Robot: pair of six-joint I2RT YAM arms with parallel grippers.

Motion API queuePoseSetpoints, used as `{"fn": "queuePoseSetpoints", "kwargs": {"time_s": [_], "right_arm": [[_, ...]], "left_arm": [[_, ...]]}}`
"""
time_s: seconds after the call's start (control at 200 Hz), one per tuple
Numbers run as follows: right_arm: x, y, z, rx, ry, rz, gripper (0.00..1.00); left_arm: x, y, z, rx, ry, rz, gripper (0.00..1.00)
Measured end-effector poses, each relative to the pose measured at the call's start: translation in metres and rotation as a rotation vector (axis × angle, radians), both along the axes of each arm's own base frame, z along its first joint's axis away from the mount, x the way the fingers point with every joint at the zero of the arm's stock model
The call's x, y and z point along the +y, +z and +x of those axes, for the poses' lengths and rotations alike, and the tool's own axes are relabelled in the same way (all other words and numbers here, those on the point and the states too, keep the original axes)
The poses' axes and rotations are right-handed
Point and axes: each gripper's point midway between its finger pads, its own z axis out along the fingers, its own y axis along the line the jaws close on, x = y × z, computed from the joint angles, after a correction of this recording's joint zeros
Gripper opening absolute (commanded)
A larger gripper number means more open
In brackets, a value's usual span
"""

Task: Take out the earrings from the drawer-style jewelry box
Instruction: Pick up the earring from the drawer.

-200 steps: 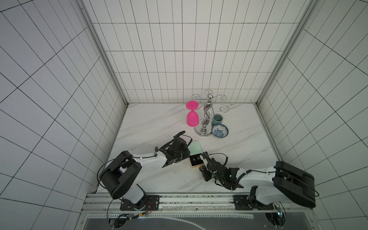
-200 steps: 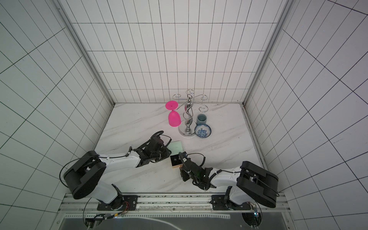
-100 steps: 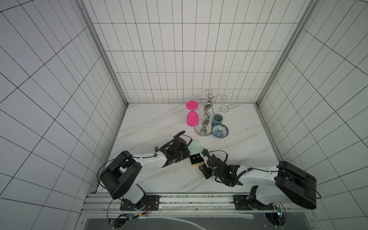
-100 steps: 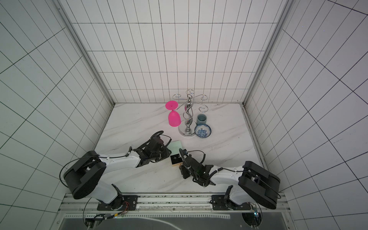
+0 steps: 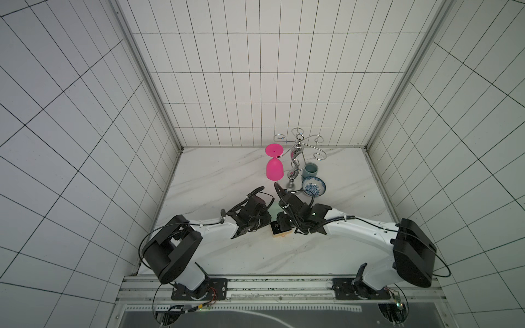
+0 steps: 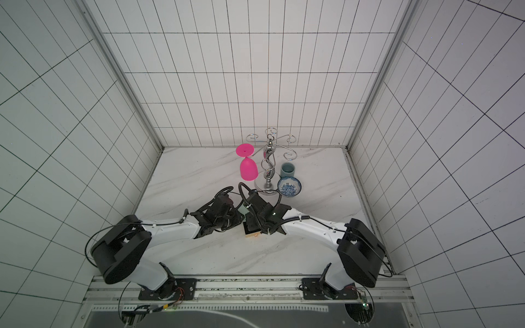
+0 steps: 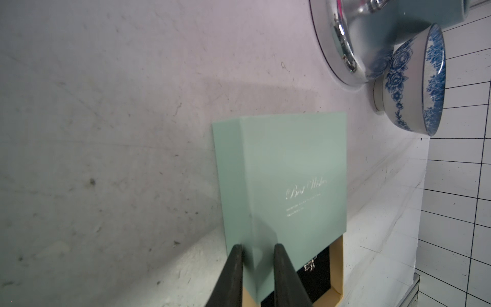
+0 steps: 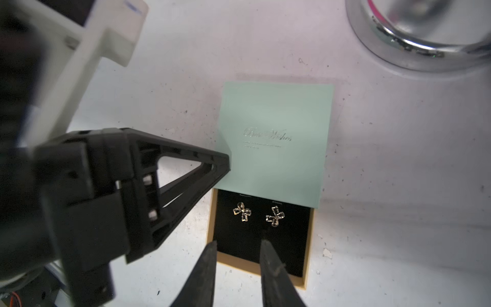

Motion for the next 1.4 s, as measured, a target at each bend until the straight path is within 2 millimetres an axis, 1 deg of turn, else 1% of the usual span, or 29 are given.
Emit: {"fn": "queuePoseSetpoints", "kwargs": {"time_s": [0.145,0.2,0.27,0.42,0.525,0.625,0.759,1.259,1.399], "right_arm": [[-0.017,-0.022,0.005,0.12,-0.072,-0.058,0.27],[-0.02,-0.027,0.006,0.154,-0.089,-0.072,0.27],[-0.018,-0.03,0.004,0.189,-0.1,-0.077,0.27],[-0.012,-0.028,0.002,0.229,-0.109,-0.062,0.28],[-0.007,-0.026,0.005,0.236,-0.114,-0.056,0.28],[-0.003,-0.03,0.008,0.248,-0.121,-0.062,0.27],[-0.006,-0.039,0.008,0.269,-0.136,-0.084,0.28],[-0.008,-0.043,0.007,0.29,-0.143,-0.096,0.29],[-0.009,-0.05,0.006,0.305,-0.142,-0.11,0.29]], "left_arm": [[-0.001,0.0,0.0,-0.002,-0.005,-0.002,0.21],[-0.001,0.0,0.0,-0.003,-0.006,-0.003,0.21],[-0.001,0.0,-0.001,-0.004,-0.007,-0.005,0.21],[-0.001,0.0,-0.001,-0.001,-0.01,-0.008,0.21],[-0.002,0.0,-0.001,-0.001,-0.011,-0.008,0.21],[-0.002,0.0,-0.001,0.0,-0.012,-0.009,0.21],[-0.002,0.0,-0.002,0.0,-0.012,-0.01,0.21],[-0.002,0.0,-0.002,0.0,-0.012,-0.01,0.21],[-0.002,0.0,-0.002,0.001,-0.012,-0.01,0.21]]}}
